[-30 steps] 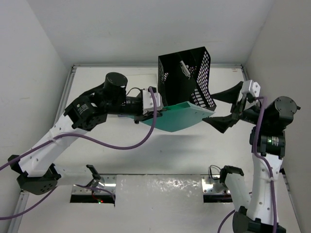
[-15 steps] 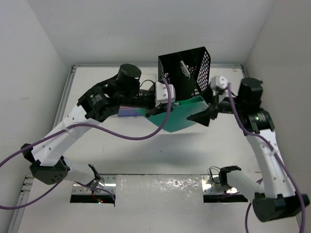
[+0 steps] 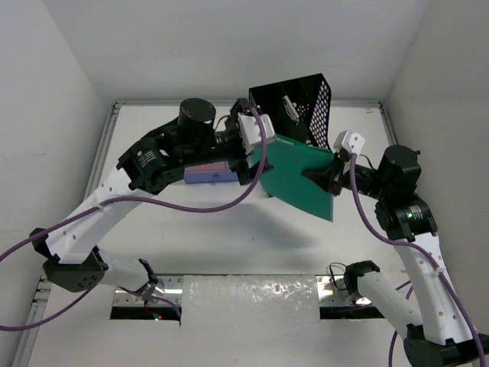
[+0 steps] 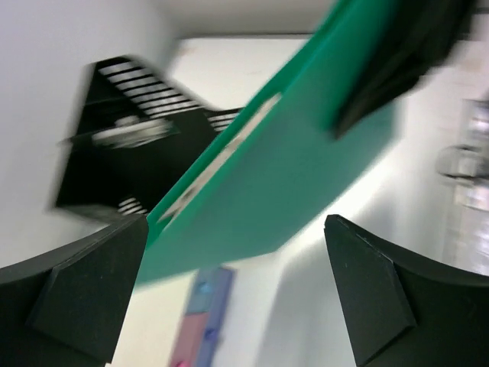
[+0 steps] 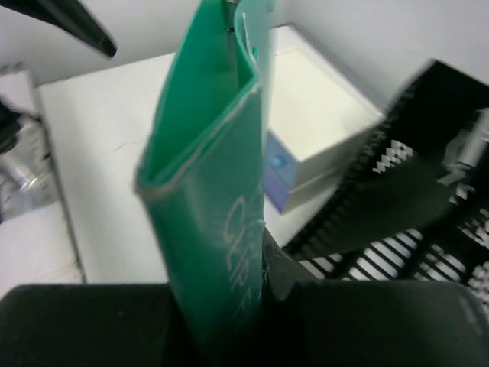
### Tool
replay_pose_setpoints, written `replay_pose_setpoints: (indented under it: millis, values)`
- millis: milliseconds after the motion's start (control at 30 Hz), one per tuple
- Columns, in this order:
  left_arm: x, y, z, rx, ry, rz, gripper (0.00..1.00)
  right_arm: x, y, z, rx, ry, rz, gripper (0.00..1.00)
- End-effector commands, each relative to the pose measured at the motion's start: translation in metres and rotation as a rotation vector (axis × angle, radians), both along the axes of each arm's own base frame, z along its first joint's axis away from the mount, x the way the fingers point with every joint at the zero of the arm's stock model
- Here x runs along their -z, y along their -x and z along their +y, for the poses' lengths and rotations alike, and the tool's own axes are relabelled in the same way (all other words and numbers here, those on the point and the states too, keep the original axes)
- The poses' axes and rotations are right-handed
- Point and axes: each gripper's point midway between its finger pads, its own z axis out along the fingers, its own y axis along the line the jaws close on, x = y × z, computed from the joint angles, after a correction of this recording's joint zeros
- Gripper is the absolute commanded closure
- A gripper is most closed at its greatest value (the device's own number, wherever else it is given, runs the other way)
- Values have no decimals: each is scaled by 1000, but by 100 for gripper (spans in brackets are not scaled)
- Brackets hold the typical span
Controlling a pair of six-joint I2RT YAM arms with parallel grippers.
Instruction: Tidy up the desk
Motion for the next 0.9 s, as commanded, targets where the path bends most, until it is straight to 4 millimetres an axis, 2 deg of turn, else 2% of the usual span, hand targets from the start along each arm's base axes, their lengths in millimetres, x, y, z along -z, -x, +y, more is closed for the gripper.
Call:
replay_pose_setpoints:
  millis: [0,67,100,133,167,200,267,333,367,433,467,533,567,667,767,800,867]
  values:
    - [-53,-47,46,-365,105,-163,0,-63,-16,-19,197,-116,-128,100]
    - [-69,-63,68,-507,122,-243,1,-87,-20,-31,295,-160,-163,100]
    - [-69,-76,91,-650,102,-278,0,-101,-20,-36,328,-184,-195,100]
    - [-80,-82,102,-722,130,-318,0,-123,-17,-45,376,-216,-241,100]
    - [-86,-83,116,-774,117,-364,1,-135,-13,-45,377,-245,-256,100]
    - [-85,-87,133,-864,94,-385,1,-154,-9,-47,381,-277,-298,100]
    - [-89,-88,151,-945,73,-431,0,-202,6,-52,387,-379,-384,100]
    - [-91,-86,161,-977,70,-454,0,-222,6,-61,436,-445,-418,100]
    - [-83,-87,163,-990,43,-456,0,-241,8,-70,472,-510,-457,100]
    - [-80,-86,168,-999,29,-472,0,-251,-1,-79,525,-556,-476,100]
    - [-69,-88,168,-1010,-2,-473,0,-262,-5,-91,588,-613,-508,100]
    - [-66,-88,173,-1026,-11,-484,0,-257,-21,-103,671,-650,-509,100]
    - [-56,-89,173,-1028,-37,-483,0,-256,-34,-120,775,-696,-508,100]
    - [-43,-89,171,-1015,-55,-478,0,-222,-69,-135,902,-702,-474,100]
    - [-32,-88,172,-1008,-85,-477,0,-209,-83,-141,956,-688,-471,100]
    - [-23,-88,170,-997,-134,-463,0,-200,-91,-146,999,-682,-451,100]
    - [-5,-93,156,-977,-183,-424,0,-183,-100,-150,1041,-647,-425,100]
